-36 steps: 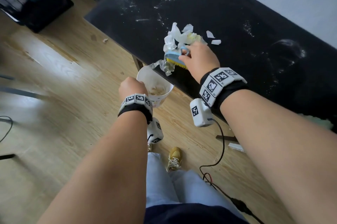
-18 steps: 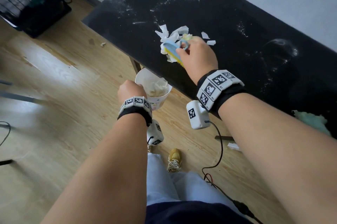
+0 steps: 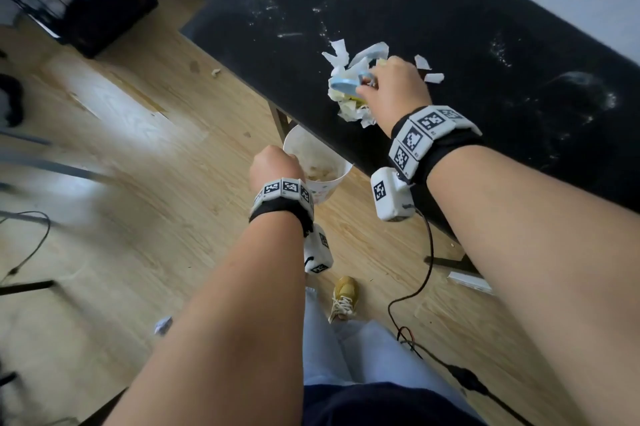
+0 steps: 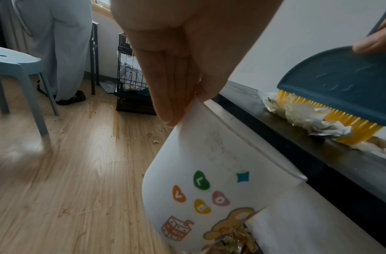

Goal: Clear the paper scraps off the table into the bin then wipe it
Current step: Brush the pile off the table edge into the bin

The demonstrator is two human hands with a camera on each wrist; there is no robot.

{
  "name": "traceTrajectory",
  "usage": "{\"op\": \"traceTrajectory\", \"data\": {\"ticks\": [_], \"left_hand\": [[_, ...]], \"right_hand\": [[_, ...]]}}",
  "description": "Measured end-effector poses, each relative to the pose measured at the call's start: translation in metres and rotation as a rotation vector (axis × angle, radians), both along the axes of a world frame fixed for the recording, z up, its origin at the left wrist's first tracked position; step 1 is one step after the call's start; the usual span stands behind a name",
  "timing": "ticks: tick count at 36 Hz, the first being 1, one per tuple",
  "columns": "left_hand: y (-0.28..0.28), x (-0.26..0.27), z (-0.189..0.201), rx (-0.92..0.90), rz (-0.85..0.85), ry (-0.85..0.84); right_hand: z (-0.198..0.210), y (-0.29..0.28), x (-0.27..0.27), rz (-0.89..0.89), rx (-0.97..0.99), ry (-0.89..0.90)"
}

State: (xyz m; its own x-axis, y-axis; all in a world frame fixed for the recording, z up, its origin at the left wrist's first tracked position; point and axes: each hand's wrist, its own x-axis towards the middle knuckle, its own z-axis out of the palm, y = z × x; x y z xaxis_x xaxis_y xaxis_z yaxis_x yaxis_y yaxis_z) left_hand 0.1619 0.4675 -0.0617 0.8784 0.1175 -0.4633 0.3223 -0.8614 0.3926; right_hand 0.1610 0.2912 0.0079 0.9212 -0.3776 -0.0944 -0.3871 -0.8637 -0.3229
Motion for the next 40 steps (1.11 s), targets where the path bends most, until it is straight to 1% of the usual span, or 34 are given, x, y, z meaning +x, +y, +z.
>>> {"op": "traceTrajectory", "data": {"ticks": [4, 6, 14, 19, 22, 25, 27, 30, 31, 34, 37, 40], "left_hand": [[-0.002, -0.002, -0.002, -0.011, 0.010, -0.011], [-0.003, -0.004, -0.003, -0.004, 0.018, -0.030], [-0.009, -0.018, -0.005, -0.019, 0.032, -0.039], [-0.014, -0.024, -0.006, -0.017, 0.041, -0.050], [-0.016, -0.027, -0.005, -0.008, 0.048, -0.051], [-0.018, -0.029, -0.005, -0.009, 0.044, -0.054], [-0.019, -0.031, -0.006, -0.014, 0.043, -0.063], [-0.023, -0.032, -0.007, -0.015, 0.039, -0.061], [-0.024, -0.033, -0.007, -0.011, 0.039, -0.058], [-0.027, -0.035, -0.007, 0.002, 0.027, -0.045], [-0.030, -0.039, -0.008, 0.015, 0.009, -0.037], [-0.031, -0.042, -0.010, 0.015, 0.001, -0.028]], "right_hand": [[0.002, 0.001, -0.010, 0.027, 0.074, 0.023], [0.004, 0.001, -0.015, 0.076, 0.114, 0.054], [0.013, -0.002, -0.037, 0.237, 0.168, 0.134], [0.014, -0.006, -0.047, 0.262, 0.204, 0.115], [0.016, -0.008, -0.051, 0.302, 0.183, 0.107], [0.021, -0.010, -0.053, 0.320, 0.145, 0.050], [0.023, -0.013, -0.053, 0.294, 0.109, 0.017], [0.021, -0.020, -0.055, 0.167, 0.072, -0.054], [0.020, -0.023, -0.056, 0.111, 0.052, -0.056], [0.017, -0.028, -0.061, -0.042, 0.016, 0.025], [0.011, -0.028, -0.066, -0.087, 0.047, 0.084], [0.010, -0.021, -0.069, -0.073, 0.072, 0.098]]}}
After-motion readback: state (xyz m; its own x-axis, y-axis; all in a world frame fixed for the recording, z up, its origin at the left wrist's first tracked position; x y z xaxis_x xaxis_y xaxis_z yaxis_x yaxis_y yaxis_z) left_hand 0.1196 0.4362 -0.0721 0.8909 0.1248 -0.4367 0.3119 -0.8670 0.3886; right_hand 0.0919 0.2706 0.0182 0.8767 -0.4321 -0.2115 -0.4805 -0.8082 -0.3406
